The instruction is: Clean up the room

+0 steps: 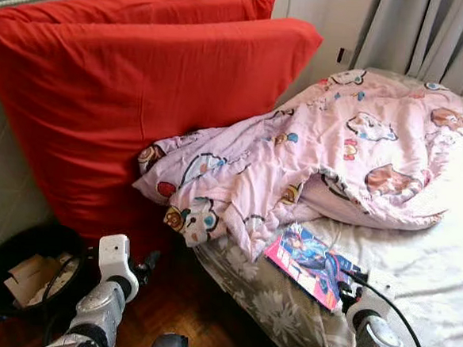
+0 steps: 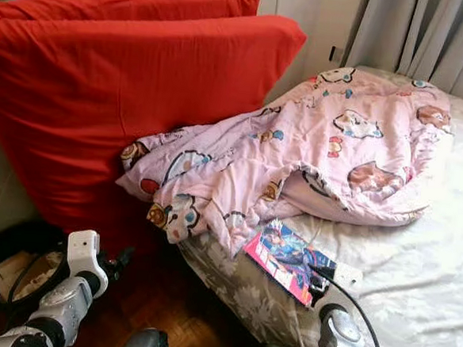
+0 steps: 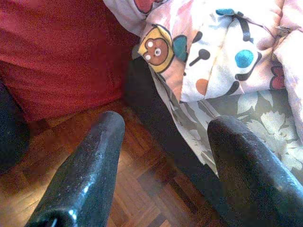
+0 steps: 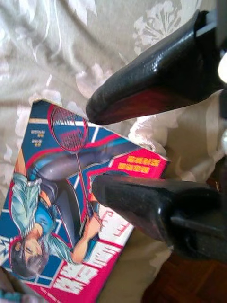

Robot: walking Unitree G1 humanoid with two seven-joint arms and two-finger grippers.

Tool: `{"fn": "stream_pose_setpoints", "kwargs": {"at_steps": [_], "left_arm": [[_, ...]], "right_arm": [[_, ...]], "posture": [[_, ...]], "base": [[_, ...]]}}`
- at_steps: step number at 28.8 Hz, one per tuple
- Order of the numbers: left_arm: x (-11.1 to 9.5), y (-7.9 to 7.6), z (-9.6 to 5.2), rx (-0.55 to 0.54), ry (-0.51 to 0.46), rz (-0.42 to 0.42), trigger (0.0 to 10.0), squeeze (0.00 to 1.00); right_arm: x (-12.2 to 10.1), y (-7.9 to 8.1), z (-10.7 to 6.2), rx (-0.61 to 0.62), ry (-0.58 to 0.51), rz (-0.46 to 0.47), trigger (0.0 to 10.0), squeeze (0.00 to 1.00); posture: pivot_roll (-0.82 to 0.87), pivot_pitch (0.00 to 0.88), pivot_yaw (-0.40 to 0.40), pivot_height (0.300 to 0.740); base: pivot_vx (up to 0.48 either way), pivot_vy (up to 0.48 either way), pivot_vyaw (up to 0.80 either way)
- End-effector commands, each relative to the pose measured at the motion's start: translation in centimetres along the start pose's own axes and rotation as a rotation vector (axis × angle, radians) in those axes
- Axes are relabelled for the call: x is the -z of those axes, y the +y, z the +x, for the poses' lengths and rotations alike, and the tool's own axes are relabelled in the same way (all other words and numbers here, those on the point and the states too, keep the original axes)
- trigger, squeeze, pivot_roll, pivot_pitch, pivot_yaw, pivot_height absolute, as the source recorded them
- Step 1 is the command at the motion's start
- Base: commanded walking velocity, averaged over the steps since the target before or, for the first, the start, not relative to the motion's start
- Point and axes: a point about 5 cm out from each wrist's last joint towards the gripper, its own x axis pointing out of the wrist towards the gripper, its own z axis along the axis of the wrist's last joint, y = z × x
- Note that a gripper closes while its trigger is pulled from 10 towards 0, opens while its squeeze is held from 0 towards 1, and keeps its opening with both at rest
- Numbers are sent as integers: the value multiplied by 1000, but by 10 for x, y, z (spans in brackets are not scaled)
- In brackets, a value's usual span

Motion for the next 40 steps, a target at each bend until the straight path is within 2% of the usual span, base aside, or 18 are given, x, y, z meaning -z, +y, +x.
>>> {"fn": "stream_pose_setpoints", "kwargs": {"at_steps": [1, 5, 9, 20, 24, 31, 39, 40], "left_arm": [[2, 6, -2, -7, 10, 3, 10000, 0], [2, 6, -3, -6, 9, 1, 10000, 0], [2, 7, -3, -5, 4, -1, 10000, 0], [4, 12, -6, -1, 0, 27, 10000, 0], [7, 14, -8, -14, 11, 70, 10000, 0], [13, 17, -12, -24, 4, 70, 10000, 0], [25, 26, -24, -19, -11, 56, 10000, 0], [3, 10, -12, 21, -99, 79, 10000, 0]], "right_arm": [[-5, 5, 2, -7, -4, -9, 10000, 0], [-4, 5, 2, -8, -2, -10, 10000, 0], [-14, 11, 5, -22, -28, -8, 10000, 0], [-30, 26, 10, -49, -60, -72, 10000, 0], [-50, 29, 13, -41, -96, -110, 10000, 0], [-67, 29, 15, -18, -131, -140, 10000, 0], [-56, 18, 14, 60, -65, -195, 10000, 0], [-56, 16, 14, 71, -58, -197, 10000, 0]], "posture": [[104, 0, 19, 599], [105, 0, 23, 599], [118, 0, 23, 570], [146, 0, 24, 570], [161, 0, 12, 570], [181, 0, -2, 570], [213, 18, 6, 570], [219, 29, 9, 570]], "base": [[0, 0, 0], [0, 0, 0], [0, 0, 0], [0, 0, 0], [0, 0, 0], [0, 0, 0], [0, 0, 0], [0, 0, 0]]}}
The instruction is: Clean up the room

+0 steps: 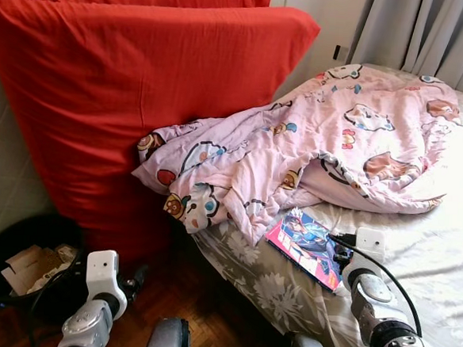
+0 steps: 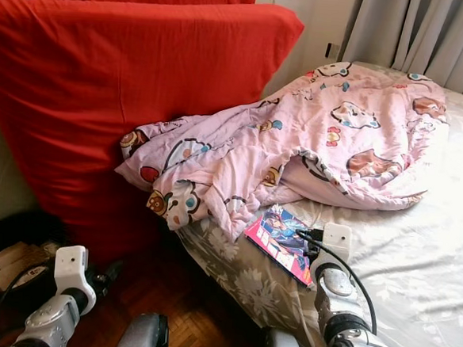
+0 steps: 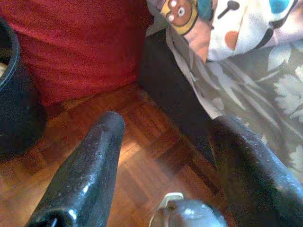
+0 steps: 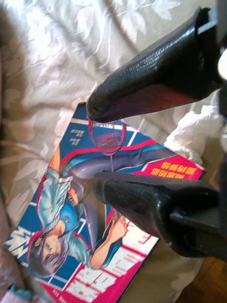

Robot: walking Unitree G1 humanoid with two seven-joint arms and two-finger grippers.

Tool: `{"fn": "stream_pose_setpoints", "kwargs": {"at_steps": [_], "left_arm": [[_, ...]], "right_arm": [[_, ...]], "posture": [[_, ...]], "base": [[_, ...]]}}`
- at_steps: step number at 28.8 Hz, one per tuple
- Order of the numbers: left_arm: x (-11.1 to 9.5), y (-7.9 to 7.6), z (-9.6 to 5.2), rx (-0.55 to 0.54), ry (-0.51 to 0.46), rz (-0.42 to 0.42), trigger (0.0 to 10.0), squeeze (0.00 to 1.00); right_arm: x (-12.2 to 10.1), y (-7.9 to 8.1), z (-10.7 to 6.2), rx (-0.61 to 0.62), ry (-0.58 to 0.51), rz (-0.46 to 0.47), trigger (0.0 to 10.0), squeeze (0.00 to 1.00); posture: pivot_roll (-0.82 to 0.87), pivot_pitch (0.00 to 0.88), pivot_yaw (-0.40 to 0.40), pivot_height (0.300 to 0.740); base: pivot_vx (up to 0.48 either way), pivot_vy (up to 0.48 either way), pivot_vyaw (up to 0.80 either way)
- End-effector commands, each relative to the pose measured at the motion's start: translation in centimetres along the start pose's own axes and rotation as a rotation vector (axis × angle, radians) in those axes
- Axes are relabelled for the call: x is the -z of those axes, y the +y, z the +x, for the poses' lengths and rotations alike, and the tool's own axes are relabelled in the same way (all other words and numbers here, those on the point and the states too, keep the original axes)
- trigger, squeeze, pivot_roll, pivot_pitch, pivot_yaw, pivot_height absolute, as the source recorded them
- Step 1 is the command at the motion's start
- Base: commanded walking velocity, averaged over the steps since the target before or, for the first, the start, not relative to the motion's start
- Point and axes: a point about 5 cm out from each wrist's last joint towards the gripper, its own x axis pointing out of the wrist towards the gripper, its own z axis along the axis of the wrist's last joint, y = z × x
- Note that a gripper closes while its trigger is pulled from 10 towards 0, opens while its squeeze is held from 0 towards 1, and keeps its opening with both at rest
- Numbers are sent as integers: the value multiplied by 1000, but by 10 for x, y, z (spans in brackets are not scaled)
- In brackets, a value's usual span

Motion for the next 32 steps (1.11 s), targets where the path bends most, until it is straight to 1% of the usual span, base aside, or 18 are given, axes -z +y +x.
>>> {"fn": "stream_pose_setpoints", "kwargs": {"at_steps": [1, 3, 6, 8, 10, 14, 15, 16, 17, 19, 20, 22, 24, 25, 27, 28, 29, 32], "left_arm": [[-41, -22, 18, 65, -159, 49, 10000, 0], [-57, -32, 21, 94, -230, 68, 10000, 0], [-51, -25, 15, 89, -231, 79, 10000, 0], [-47, -20, 11, 92, -234, 94, 10000, 0], [-47, -18, 9, 94, -239, 98, 10000, 0], [-49, -17, 8, 93, -245, 102, 10000, 0], [-50, -16, 6, 94, -249, 106, 10000, 0], [-50, -16, 6, 94, -249, 106, 10000, 0], [-51, -17, 5, 96, -253, 109, 10000, 0], [-54, -18, 5, 99, -260, 111, 10000, 0], [-56, -18, 5, 101, -267, 112, 10000, 0], [-58, -19, 5, 103, -273, 114, 10000, 0], [-58, -19, 5, 103, -274, 114, 10000, 0], [-58, -19, 4, 105, -272, 121, 10000, 0], [-57, -18, 2, 103, -268, 124, 10000, 0], [-57, -17, 1, 101, -265, 124, 10000, 0], [-56, -15, -1, 97, -259, 126, 10000, 0], [-55, -12, -3, 93, -252, 133, 10000, 0]], "right_arm": [[2, -3, 0, 20, 20, -10, 10000, 0], [5, -7, -1, 42, 34, -11, 10000, 0], [7, -12, -1, 78, 42, 34, 10000, 0], [9, -14, -2, 96, 39, 118, 10000, 0], [9, -15, -2, 99, 34, 152, 10000, 0], [10, -15, -2, 97, 23, 171, 10000, 0], [11, -15, -3, 98, 24, 184, 10000, 929], [11, -15, -3, 98, 24, 184, 10000, 929], [14, -17, -3, 94, 34, 169, 10000, 1000], [15, -18, -4, 83, 38, 123, 10000, 1000], [14, -19, -3, 63, 32, 51, 10000, 1000], [10, -21, -3, 47, 22, 2, 10000, 1000], [10, -22, -3, 45, 20, -5, 10000, 1000], [-1, -29, -2, 43, -17, -54, 10000, 1000], [-11, -35, -1, 35, -50, -85, 10000, 1000], [-14, -36, 0, 25, -63, -105, 10000, 1000], [-20, -38, 0, -8, -75, -177, 10000, 1000], [-27, -36, 0, -81, -94, -285, 10000, 1000]], "posture": [[219, 29, 9, 570], [237, 54, 16, 570], [244, 76, 29, 570], [250, 92, 43, 570], [253, 98, 49, 570], [257, 106, 54, 570], [255, 117, 59, 570], [255, 117, 59, 570], [258, 124, 58, 570], [261, 130, 59, 570], [264, 139, 61, 570], [266, 145, 63, 570], [266, 145, 63, 570], [265, 160, 66, 570], [263, 164, 69, 570], [262, 167, 70, 570], [263, 170, 73, 570], [267, 182, 82, 570]], "base": [[0, 0, 0], [0, 0, 0], [0, 0, 0], [0, 0, 0], [0, 0, 0], [0, 0, 0], [0, 0, 0], [0, 0, 0], [0, 0, 0], [0, 0, 0], [0, 0, 0], [0, 0, 0], [0, 0, 0], [0, 0, 0], [0, 0, 0], [0, 0, 0], [0, 0, 0], [0, 0, 0]]}}
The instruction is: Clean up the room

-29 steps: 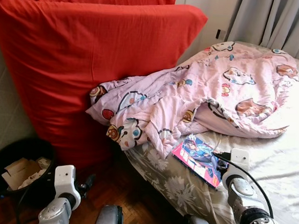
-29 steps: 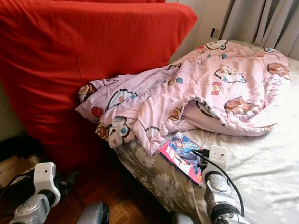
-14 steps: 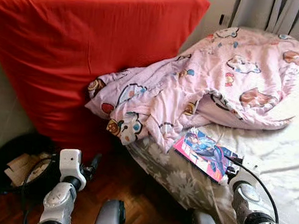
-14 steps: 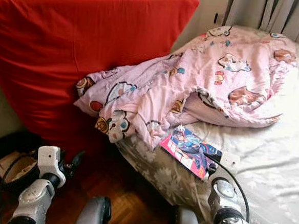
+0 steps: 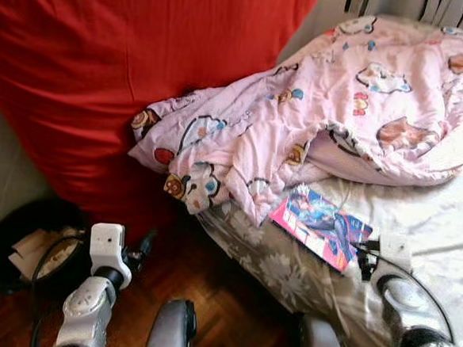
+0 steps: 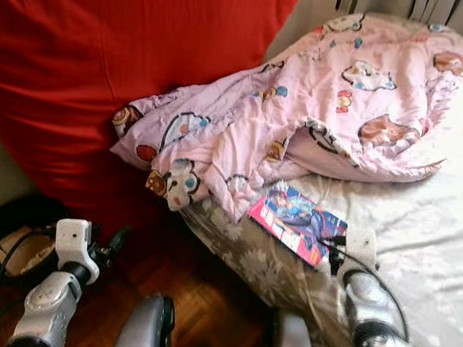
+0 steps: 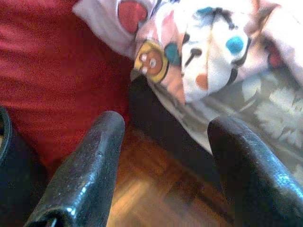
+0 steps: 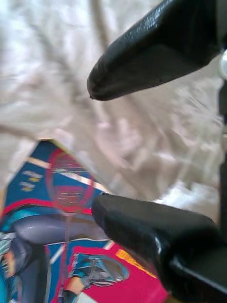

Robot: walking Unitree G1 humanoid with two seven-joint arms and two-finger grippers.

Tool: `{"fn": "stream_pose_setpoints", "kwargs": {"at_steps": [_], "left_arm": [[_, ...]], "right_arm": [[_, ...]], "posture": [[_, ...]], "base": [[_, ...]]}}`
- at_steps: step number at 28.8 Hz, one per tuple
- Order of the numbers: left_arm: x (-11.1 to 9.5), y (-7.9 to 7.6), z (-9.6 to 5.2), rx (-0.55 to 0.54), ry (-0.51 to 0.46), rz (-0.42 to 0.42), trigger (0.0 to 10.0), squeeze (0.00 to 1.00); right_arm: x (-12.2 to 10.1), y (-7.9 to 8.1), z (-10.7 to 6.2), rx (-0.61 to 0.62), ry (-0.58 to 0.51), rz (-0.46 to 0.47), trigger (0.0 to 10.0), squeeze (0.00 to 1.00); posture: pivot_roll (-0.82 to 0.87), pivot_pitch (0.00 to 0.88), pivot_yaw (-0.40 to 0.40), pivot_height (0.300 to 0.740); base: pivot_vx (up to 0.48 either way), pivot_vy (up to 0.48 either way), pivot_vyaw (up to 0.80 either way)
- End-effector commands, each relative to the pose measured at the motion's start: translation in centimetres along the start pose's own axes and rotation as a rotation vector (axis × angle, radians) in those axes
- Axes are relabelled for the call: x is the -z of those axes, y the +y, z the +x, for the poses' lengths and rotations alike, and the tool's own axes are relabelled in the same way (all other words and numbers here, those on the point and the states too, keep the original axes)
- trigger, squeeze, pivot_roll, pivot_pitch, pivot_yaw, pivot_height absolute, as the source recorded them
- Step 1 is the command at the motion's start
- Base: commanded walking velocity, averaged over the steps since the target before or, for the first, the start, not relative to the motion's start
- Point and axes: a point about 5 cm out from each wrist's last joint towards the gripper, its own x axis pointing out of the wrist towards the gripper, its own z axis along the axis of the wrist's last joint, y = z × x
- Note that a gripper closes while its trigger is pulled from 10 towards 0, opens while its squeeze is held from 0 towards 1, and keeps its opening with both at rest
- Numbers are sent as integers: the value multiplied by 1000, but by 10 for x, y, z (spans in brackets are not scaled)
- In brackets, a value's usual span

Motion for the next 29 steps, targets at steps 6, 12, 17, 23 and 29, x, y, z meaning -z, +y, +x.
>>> {"fn": "stream_pose_setpoints", "kwargs": {"at_steps": [6, 12, 17, 23, 29], "left_arm": [[-1, 5, -5, -3, 12, 13, 10000, 0], [-3, 6, -9, 1, 23, 18, 10000, 0], [-5, 7, -10, 4, 23, 23, 10000, 0], [-5, 8, -9, 11, 35, 39, 10000, 0], [-5, 9, -10, 4, 40, 38, 10000, 0]], "right_arm": [[-17, 4, 2, -154, -41, -172, 10000, 0], [-17, 2, 2, -247, 5, -291, 10000, 0], [-18, -3, 2, -285, 37, -329, 10000, 0], [-10, -13, -1, -303, 120, -338, 10000, 0], [-1, -15, -3, -321, 152, -337, 10000, 0]], "posture": [[268, 193, 90, 570], [272, 203, 98, 570], [274, 206, 103, 570], [268, 202, 106, 570], [268, 197, 103, 570]], "base": [[0, 0, 0], [0, 0, 0], [0, 0, 0], [0, 0, 0], [0, 0, 0]]}}
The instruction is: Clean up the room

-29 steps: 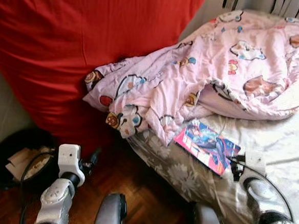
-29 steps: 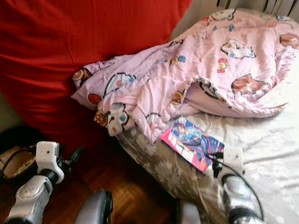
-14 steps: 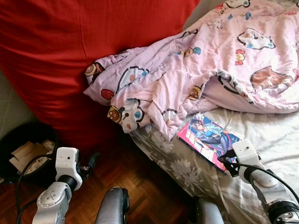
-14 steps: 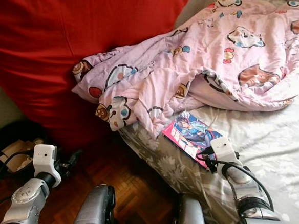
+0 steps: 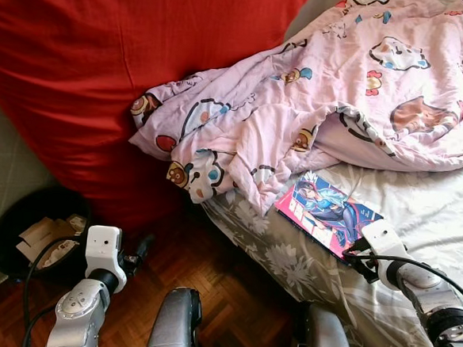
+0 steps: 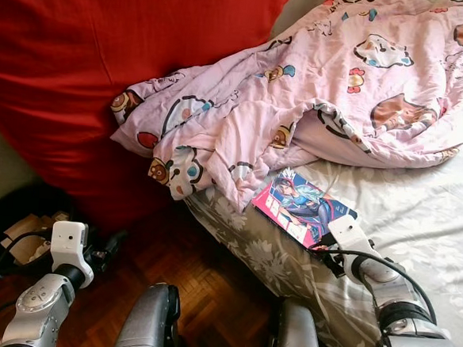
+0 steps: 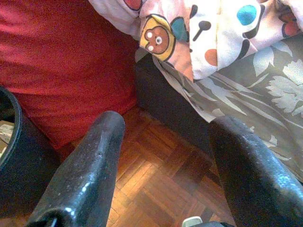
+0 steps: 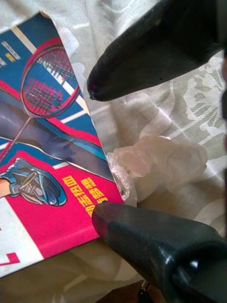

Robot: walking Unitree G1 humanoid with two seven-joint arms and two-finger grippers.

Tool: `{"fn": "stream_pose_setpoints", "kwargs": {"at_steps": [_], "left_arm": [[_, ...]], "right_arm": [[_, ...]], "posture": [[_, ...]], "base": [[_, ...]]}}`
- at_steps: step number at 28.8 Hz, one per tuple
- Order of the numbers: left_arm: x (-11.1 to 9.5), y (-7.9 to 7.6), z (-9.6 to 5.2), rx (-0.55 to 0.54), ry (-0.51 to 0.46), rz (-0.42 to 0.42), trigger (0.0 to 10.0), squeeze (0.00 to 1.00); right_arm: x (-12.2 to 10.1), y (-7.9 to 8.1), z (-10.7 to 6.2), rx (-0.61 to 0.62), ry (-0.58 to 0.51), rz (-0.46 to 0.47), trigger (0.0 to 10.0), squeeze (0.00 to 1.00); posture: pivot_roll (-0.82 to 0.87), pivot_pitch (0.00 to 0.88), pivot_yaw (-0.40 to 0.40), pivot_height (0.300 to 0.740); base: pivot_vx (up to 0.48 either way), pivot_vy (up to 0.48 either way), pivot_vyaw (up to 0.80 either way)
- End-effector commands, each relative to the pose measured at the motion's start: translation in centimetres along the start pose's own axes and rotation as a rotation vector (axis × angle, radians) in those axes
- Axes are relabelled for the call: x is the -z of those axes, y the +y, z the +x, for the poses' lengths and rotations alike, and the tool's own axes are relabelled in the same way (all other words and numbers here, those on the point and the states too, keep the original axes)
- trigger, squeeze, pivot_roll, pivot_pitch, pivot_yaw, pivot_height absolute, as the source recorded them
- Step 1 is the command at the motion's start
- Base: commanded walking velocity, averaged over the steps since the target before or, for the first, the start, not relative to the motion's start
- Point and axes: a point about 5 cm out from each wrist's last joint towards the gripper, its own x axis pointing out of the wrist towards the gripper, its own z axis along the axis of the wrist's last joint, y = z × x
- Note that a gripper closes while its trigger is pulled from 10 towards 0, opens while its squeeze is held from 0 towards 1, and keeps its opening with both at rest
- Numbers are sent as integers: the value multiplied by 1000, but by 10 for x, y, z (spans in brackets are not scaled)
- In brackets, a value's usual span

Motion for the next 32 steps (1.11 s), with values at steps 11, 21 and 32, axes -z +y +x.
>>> {"fn": "stream_pose_setpoints", "kwargs": {"at_steps": [11, 21, 32], "left_arm": [[4, 5, -6, -10, 28, 1, 10000, 0], [2, 5, -5, -9, 26, 3, 10000, 0], [-2, 4, -4, 2, 17, 17, 10000, 0]], "right_arm": [[18, 8, 0, -32, 99, -47, 10000, 0], [16, 9, 1, -40, 82, -20, 10000, 0], [-11, 6, 2, -82, -113, 159, 10000, 0]], "posture": [[275, 195, 101, 570], [279, 189, 103, 570], [278, 178, 107, 570]], "base": [[0, 0, 0], [0, 0, 0], [0, 0, 0]]}}
